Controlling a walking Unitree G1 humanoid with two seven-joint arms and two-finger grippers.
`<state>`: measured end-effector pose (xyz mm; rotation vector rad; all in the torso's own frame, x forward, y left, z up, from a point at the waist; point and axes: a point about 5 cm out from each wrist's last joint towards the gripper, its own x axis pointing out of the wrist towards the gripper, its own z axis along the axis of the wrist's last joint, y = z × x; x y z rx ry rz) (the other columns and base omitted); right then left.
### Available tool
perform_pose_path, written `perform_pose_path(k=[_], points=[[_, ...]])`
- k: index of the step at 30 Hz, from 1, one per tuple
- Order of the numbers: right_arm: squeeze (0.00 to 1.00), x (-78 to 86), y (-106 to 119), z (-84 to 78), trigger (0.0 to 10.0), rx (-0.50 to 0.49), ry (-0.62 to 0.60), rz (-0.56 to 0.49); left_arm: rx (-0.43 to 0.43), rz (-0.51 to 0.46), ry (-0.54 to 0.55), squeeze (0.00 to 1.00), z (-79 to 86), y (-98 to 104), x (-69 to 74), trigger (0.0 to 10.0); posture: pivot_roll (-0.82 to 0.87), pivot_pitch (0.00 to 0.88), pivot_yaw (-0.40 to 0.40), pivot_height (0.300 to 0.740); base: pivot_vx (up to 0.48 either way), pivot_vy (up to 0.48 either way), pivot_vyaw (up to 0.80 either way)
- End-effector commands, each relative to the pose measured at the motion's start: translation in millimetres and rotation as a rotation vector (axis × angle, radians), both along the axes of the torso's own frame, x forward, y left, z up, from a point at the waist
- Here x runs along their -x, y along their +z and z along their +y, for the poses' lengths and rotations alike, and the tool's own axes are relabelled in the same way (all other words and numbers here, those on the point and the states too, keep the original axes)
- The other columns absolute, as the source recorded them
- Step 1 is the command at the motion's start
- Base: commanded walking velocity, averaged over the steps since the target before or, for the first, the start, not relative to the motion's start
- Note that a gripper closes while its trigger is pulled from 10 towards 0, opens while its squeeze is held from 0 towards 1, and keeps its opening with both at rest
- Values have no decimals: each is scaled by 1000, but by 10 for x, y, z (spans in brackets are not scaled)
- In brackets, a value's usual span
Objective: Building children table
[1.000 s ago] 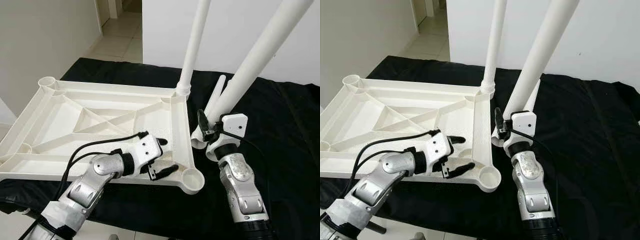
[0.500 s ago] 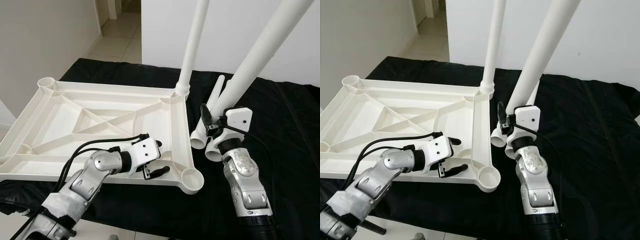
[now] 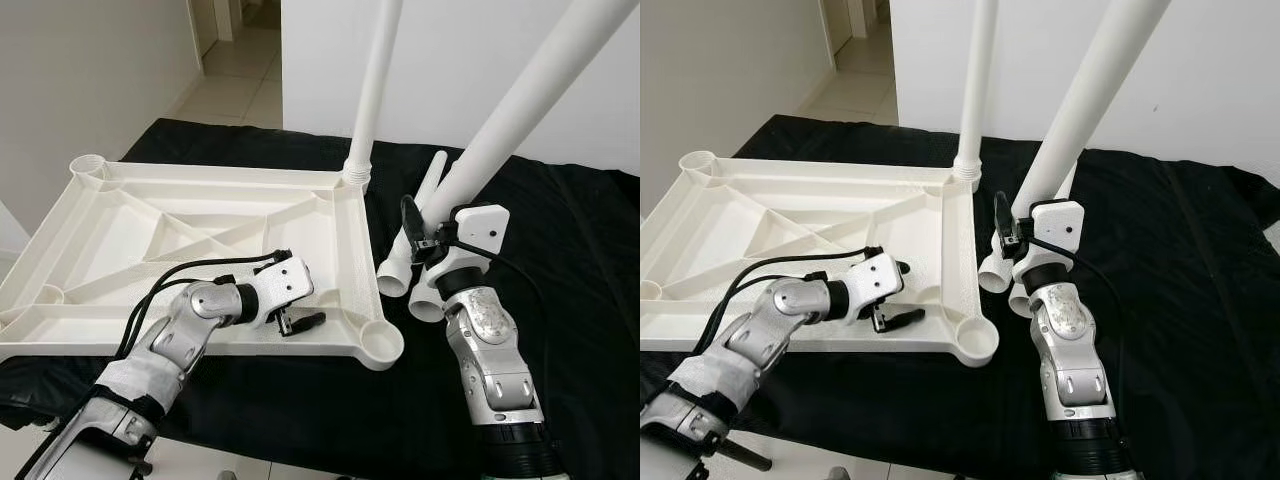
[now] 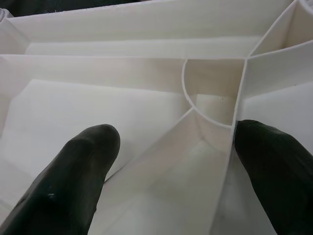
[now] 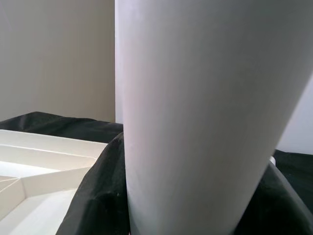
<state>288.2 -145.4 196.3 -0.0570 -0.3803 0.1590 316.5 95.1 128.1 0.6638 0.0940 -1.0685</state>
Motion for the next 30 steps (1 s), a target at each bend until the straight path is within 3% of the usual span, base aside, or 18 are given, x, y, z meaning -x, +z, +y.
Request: perform_pose_path(k=[1,10,17,21,22,23,25,30], points=[[0,-12,26,19,10000,-5,9,-4,64,-181,287,0,135,95,-194,10000,-18,17,-8,740,0,0,0],[0,-5,4,54,10000,-6,29,17,83,-211,332,0,133,165,-330,10000,-25,33,-6,740,0,0,0],[0,0,-43,86,10000,37,46,58,79,-205,289,0,106,153,-297,10000,-33,40,-2,740,0,0,0],[0,16,-127,116,10000,109,81,110,166,-152,122,0,68,222,-95,10000,-31,42,-1,740,0,0,0],[0,17,-130,121,10000,110,89,114,248,-112,99,0,47,286,-43,10000,-23,43,-4,740,0,0,0],[0,17,-130,121,10000,110,89,114,248,-112,99,0,47,286,-43,10000,-23,43,-4,740,0,0,0],[0,27,-134,139,10000,102,117,124,350,-67,53,0,21,389,44,10000,-18,43,-8,740,0,0,0],[0,56,-144,134,10000,98,120,132,397,-89,7,0,-38,450,160,10000,-9,45,-17,740,0,0,0]])
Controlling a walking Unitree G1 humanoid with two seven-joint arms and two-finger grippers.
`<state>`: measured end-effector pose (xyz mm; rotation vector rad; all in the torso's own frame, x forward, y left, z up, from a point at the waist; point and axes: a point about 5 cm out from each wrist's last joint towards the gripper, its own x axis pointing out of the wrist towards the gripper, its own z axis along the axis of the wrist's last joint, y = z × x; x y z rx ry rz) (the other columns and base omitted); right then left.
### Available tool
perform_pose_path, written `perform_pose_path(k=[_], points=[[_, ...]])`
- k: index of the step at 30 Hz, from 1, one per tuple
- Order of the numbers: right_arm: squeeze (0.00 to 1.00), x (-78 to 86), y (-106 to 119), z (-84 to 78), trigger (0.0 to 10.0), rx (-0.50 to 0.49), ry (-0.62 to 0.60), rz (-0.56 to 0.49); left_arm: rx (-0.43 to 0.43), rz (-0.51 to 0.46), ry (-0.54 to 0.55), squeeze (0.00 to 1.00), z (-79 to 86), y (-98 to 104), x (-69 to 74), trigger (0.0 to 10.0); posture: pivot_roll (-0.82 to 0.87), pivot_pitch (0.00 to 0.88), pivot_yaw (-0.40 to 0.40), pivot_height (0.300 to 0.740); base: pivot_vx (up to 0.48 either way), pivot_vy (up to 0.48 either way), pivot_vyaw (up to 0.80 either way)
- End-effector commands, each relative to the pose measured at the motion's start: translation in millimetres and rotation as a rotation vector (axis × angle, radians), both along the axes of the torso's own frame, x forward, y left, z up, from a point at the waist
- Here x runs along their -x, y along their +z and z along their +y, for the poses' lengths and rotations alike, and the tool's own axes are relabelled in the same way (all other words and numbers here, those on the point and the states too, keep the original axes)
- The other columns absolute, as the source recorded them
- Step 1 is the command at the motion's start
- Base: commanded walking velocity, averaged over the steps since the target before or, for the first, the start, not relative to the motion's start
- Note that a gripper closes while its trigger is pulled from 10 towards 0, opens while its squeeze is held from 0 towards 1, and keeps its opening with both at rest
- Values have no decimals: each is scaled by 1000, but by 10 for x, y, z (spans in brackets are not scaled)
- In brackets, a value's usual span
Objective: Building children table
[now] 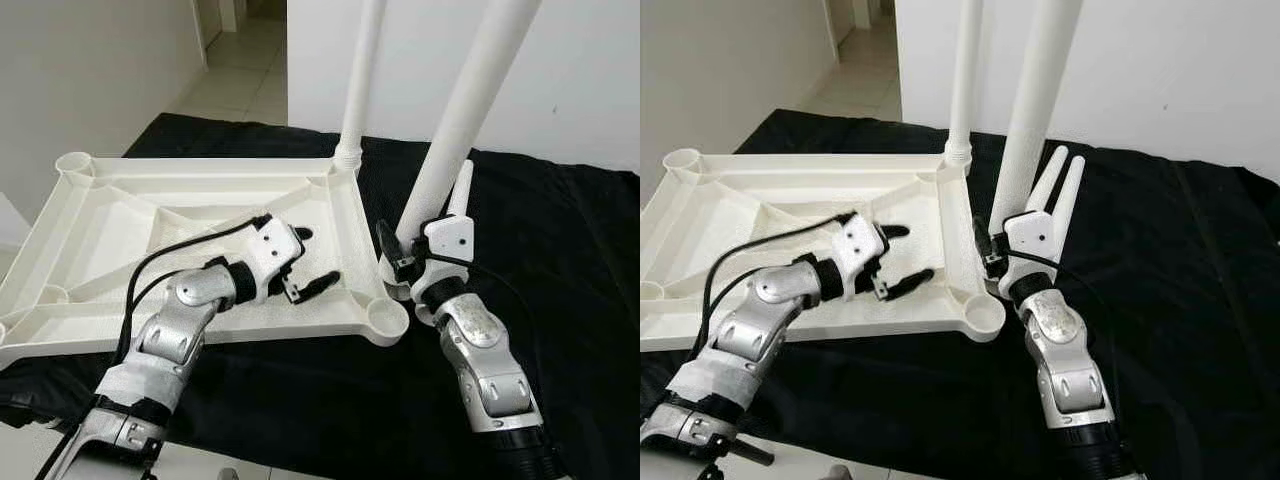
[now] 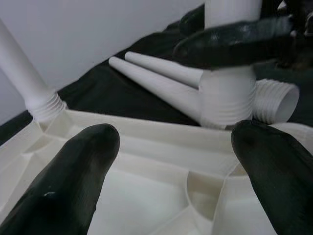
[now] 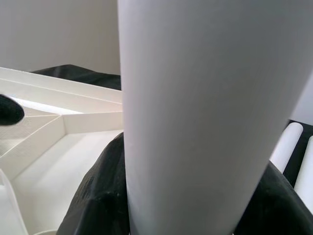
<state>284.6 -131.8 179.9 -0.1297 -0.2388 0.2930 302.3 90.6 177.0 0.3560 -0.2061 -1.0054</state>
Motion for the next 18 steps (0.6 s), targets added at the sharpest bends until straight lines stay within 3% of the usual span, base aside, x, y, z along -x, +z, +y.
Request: perform_pose_path(k=[1,9,18], points=[[0,27,16,-6,10000,-11,6,-3,-2,8,-6,0,-10,-42,36,10000,-9,45,-17,740,0,0,0],[0,282,-28,-28,10000,-87,23,-12,48,89,-65,0,-175,-170,277,10000,-18,60,-25,740,0,0,0],[0,385,-72,-4,10000,-78,59,11,88,126,-99,0,-209,-146,362,10000,-27,68,-25,740,0,0,0]])
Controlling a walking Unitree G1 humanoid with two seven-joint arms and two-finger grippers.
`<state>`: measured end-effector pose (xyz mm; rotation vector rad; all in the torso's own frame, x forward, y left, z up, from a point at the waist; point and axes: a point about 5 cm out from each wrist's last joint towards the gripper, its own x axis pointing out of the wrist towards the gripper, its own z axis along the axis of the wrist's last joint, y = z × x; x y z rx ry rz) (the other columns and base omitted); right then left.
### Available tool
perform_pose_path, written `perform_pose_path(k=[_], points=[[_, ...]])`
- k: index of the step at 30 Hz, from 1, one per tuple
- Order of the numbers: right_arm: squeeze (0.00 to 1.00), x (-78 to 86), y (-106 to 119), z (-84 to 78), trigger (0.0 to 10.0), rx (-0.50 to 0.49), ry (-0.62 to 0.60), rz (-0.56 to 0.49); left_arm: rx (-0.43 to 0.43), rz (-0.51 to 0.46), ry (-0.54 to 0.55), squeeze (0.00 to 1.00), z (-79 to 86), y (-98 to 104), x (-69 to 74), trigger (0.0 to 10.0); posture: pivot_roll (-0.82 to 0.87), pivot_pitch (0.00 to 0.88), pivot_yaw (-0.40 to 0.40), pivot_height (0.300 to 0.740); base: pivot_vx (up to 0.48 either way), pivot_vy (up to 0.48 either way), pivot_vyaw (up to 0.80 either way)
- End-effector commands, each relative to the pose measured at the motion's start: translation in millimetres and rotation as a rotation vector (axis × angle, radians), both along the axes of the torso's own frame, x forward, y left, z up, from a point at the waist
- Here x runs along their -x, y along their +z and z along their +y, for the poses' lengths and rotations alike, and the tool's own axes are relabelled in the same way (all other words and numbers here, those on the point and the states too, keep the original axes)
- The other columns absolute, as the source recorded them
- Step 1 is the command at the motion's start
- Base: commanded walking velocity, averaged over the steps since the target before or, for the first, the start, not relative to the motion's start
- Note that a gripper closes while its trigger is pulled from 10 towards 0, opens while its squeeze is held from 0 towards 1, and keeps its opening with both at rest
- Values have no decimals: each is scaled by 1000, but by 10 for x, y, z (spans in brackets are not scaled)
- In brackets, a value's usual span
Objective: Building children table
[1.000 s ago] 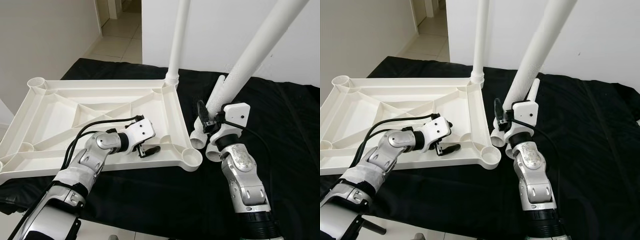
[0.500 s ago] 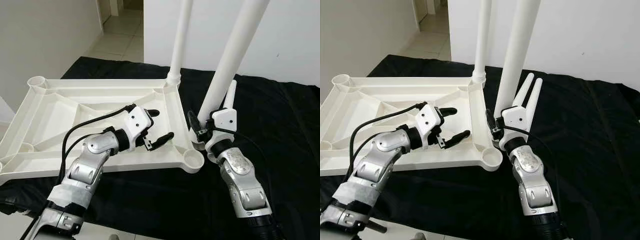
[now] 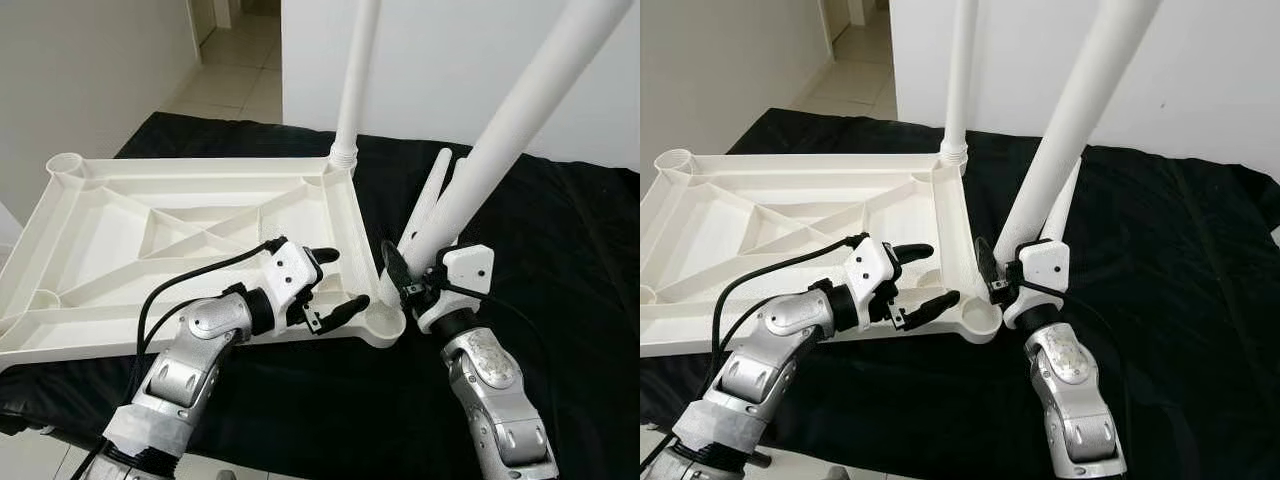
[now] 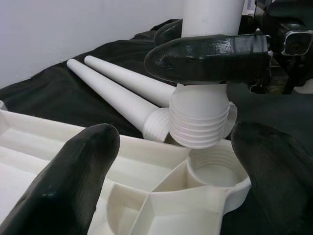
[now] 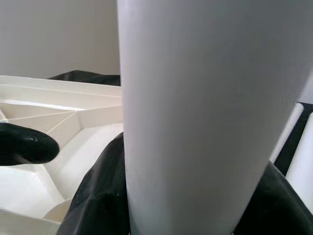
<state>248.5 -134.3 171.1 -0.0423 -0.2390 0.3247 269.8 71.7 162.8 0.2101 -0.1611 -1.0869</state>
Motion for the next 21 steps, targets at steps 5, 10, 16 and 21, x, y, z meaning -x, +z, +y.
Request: perform_pose_path(k=[5,10,16,21], points=[[0,86,-16,49,10000,26,59,10,-33,52,-35,0,23,-101,105,10000,-25,76,-27,740,0,0,0],[0,140,-57,72,10000,44,110,37,-74,83,-31,0,57,-178,126,10000,-26,77,-29,740,0,0,0],[0,193,-90,59,10000,64,141,54,-83,88,-29,0,70,-173,125,10000,-28,77,-33,740,0,0,0],[0,185,-94,34,10000,73,138,57,-103,103,-51,0,73,-195,145,10000,-32,70,-33,740,0,0,0]])
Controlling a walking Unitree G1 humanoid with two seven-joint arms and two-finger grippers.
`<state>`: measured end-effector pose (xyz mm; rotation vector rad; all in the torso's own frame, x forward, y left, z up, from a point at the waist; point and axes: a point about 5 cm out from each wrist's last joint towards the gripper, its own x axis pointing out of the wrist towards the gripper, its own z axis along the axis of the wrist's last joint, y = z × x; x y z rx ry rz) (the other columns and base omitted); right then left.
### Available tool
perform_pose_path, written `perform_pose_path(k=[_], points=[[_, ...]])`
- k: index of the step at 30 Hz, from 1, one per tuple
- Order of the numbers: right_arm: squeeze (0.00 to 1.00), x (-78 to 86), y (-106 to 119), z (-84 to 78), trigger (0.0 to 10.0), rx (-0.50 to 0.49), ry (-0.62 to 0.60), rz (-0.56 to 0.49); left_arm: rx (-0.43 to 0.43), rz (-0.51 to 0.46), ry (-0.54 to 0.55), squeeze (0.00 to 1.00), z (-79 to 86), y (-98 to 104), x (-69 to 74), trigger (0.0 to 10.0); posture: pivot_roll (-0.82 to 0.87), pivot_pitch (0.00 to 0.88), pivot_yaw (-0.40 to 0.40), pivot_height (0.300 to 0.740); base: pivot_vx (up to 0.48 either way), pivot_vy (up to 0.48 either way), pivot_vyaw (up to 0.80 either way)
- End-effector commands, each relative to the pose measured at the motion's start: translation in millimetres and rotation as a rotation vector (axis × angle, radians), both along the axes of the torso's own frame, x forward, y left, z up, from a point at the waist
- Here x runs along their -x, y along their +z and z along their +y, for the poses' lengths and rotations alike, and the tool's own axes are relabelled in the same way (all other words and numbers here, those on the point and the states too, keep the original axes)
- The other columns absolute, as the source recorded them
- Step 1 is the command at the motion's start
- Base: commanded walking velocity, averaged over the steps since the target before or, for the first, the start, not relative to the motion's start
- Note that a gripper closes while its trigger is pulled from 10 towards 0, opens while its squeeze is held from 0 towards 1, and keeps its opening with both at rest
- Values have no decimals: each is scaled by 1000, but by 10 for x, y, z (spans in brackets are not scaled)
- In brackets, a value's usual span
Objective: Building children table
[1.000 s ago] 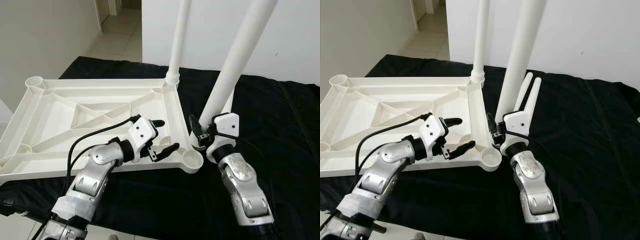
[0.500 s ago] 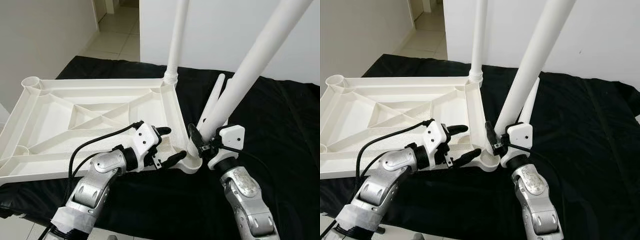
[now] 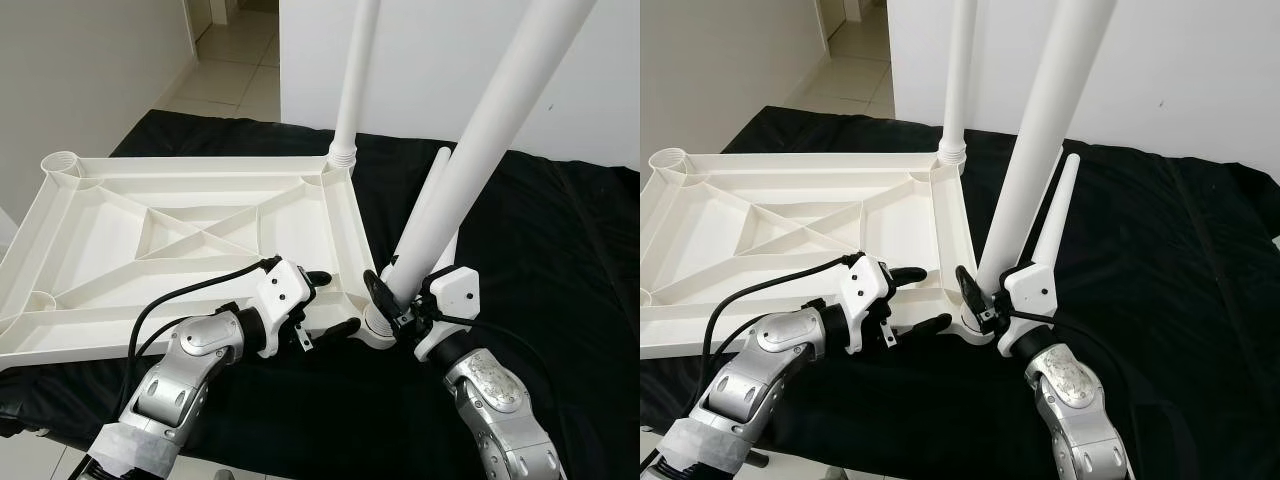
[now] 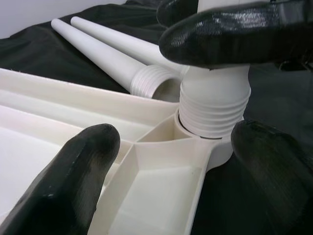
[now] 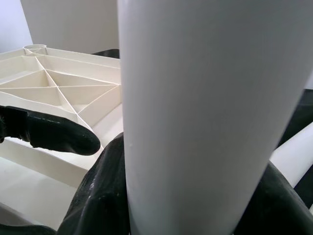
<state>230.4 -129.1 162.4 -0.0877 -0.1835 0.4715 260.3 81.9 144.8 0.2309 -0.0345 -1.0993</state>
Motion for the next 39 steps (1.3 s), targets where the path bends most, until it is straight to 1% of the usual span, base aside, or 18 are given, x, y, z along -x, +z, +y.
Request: perform_pose_path(k=[1,4,6,7,9,10,11,15,17,20,22,25,27,28,31,34,37,39], points=[[0,4,-7,-18,10000,3,-1,9,-21,13,-54,0,-30,-15,51,10000,-32,70,-33,740,0,0,0],[0,3,-20,-23,10000,10,-6,14,-35,18,-78,0,-31,-25,78,10000,-32,68,-32,740,0,0,0],[0,-44,36,-42,10000,-60,-21,3,-69,28,-81,0,-29,-70,72,10000,-31,64,-31,740,0,0,0],[0,-44,36,-42,10000,-60,-21,3,-69,28,-81,0,-29,-70,72,10000,-31,64,-31,740,0,0,0],[0,-84,124,-50,10000,-135,-26,-17,-95,29,-79,0,-31,-99,58,10000,-30,59,-29,740,0,0,0],[0,-84,124,-50,10000,-135,-26,-17,-95,29,-79,0,-31,-99,58,10000,-30,59,-29,740,0,0,0],[0,-127,219,-54,10000,-185,-32,-39,-113,29,-75,0,-39,-125,45,10000,-29,57,-27,740,0,0,0],[0,-211,377,-71,10000,-273,-48,-71,-165,28,-62,0,-50,-181,10,10000,-29,48,-22,740,0,0,0],[0,-235,412,-80,10000,-298,-50,-77,-190,21,-25,0,-37,-206,-38,10000,-31,45,-20,740,0,0,0],[0,-251,428,-86,10000,-307,-53,-82,-214,21,10,0,-26,-232,-84,10000,-32,42,-20,740,0,0,0],[0,-270,446,-90,10000,-316,-53,-86,-254,8,73,0,-5,-265,-164,10000,-34,41,-19,740,0,0,0],[0,-273,447,-92,10000,-317,-54,-85,-258,15,85,0,1,-275,-179,10000,-34,41,-19,740,0,0,0],[0,-281,448,-94,10000,-318,-54,-80,-248,17,126,0,20,-262,-227,10000,-35,40,-20,740,0,0,0],[0,-287,439,-94,10000,-315,-56,-75,-263,-3,168,0,59,-254,-293,10000,-35,41,-20,740,0,0,0],[0,-290,438,-94,10000,-315,-57,-72,-270,-8,186,0,76,-257,-322,10000,-37,42,-21,740,0,0,0],[0,-299,435,-95,10000,-311,-59,-68,-275,-23,229,0,115,-241,-405,10000,-35,43,-22,740,0,0,0],[0,-301,433,-95,10000,-309,-59,-67,-277,-27,237,0,122,-237,-422,10000,-35,43,-23,740,0,0,0],[0,-304,424,-90,10000,-299,-58,-65,-286,-41,256,0,142,-232,-462,10000,-37,46,-23,740,0,0,0]])
